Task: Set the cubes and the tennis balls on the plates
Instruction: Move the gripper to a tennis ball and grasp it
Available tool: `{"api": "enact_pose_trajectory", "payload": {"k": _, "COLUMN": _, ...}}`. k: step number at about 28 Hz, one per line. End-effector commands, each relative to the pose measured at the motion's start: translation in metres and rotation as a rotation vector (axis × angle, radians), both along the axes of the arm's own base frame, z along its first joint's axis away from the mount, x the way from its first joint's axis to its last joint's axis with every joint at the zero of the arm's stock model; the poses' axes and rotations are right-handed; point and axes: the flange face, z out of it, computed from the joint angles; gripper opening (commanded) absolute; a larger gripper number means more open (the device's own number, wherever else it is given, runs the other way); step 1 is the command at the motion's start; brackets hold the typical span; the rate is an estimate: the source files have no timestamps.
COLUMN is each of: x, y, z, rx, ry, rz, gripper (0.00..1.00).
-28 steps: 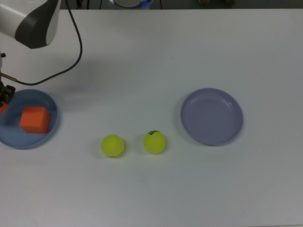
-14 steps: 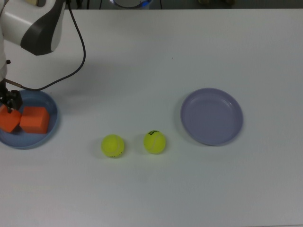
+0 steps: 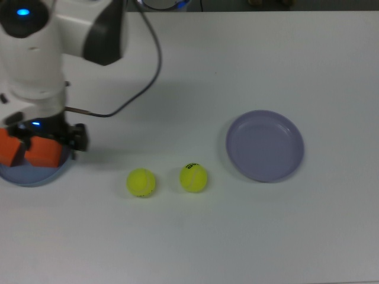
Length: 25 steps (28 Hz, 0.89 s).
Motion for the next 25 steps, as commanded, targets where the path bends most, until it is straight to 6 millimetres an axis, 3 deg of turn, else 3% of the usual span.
{"api": "enact_pose_trajectory", "payload": {"k": 1, "x": -0.009, "y": 0.074, "z": 0.006, "rx": 0.024, "ry": -0.01, "rz": 0.036, "gripper": 1.0}}
{"api": "enact_pose_trajectory", "payload": {"k": 3, "x": -0.011, "y": 0.1, "z": -0.001, "rx": 0.019, "ry": 0.0, "rz": 0.07, "gripper": 1.0}}
{"api": "enact_pose_trajectory", "payload": {"k": 4, "x": -0.014, "y": 0.12, "z": -0.014, "rx": 0.015, "ry": 0.021, "rz": 0.097, "gripper": 1.0}}
{"api": "enact_pose_trajectory", "payload": {"k": 9, "x": -0.019, "y": 0.159, "z": -0.049, "rx": -0.031, "ry": 0.064, "rz": 0.168, "gripper": 1.0}}
{"api": "enact_pose_trajectory", "payload": {"k": 12, "x": -0.022, "y": 0.173, "z": -0.059, "rx": -0.042, "ry": 0.072, "rz": 0.172, "gripper": 1.0}}
{"api": "enact_pose_trajectory", "payload": {"k": 25, "x": -0.01, "y": 0.176, "z": -0.094, "rx": -0.115, "ry": 0.014, "rz": 0.224, "gripper": 1.0}}
